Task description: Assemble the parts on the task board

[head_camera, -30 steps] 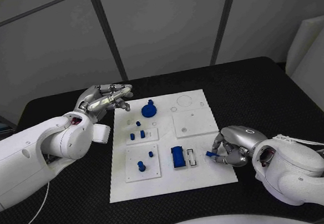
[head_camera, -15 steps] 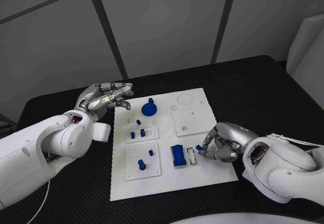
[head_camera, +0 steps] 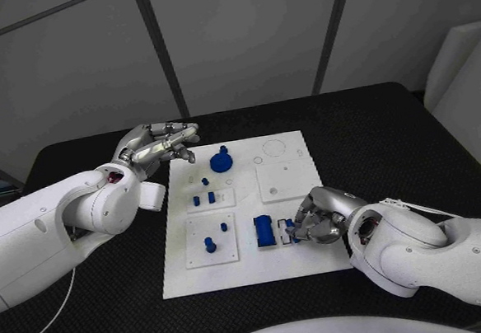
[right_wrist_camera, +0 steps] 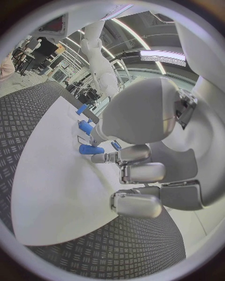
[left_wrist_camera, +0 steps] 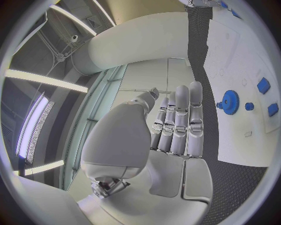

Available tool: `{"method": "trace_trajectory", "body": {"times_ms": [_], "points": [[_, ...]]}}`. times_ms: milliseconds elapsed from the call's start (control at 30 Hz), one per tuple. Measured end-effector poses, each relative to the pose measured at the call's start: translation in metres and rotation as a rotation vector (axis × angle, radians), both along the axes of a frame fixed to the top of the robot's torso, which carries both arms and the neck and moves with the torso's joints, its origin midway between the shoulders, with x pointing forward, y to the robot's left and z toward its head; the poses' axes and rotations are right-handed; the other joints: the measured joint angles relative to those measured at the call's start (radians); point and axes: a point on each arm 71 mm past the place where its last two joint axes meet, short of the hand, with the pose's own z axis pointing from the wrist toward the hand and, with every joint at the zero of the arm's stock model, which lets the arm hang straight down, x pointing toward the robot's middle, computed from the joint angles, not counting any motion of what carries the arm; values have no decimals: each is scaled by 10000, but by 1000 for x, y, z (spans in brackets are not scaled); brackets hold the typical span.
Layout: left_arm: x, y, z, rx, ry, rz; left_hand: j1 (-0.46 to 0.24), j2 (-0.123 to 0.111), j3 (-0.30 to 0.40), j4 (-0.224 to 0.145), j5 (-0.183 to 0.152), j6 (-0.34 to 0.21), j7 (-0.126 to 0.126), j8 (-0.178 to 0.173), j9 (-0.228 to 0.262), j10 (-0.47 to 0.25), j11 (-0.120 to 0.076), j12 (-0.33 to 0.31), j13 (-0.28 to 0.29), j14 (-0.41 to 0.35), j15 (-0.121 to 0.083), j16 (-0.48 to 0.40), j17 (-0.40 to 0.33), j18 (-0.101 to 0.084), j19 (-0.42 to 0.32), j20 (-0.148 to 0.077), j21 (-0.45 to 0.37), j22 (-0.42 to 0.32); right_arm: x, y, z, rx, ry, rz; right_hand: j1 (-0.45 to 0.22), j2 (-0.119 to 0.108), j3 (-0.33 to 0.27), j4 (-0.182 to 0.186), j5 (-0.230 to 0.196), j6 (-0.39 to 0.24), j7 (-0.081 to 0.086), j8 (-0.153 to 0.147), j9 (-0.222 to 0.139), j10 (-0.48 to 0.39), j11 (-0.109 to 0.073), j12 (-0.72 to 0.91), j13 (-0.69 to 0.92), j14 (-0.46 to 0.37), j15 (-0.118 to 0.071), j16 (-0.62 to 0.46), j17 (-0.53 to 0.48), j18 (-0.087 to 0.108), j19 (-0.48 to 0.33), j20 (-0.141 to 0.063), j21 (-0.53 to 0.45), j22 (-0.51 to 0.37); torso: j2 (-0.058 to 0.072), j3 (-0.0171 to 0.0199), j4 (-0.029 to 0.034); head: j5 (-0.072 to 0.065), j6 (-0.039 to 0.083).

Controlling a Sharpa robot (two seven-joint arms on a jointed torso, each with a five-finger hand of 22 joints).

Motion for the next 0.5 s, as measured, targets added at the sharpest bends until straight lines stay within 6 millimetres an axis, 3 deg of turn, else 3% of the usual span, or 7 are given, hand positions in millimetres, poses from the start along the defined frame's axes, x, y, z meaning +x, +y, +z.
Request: {"method": "trace_trajectory", "body": {"times_ms": [500], "points": [[0,-2,0,-14,17,-42,0,0,0,0,0,0,0,0,0,-25,-26,0,-1,0,0,0,1,0,0,0,0,1,6,7,-2,-21,132,-45,-300,144,-308,77,289,133,-40,173,224,-36,-35,-1,-1,-37,-34,0,-2,1,0,0,0,0,-11,21,-1,34,20]]}}
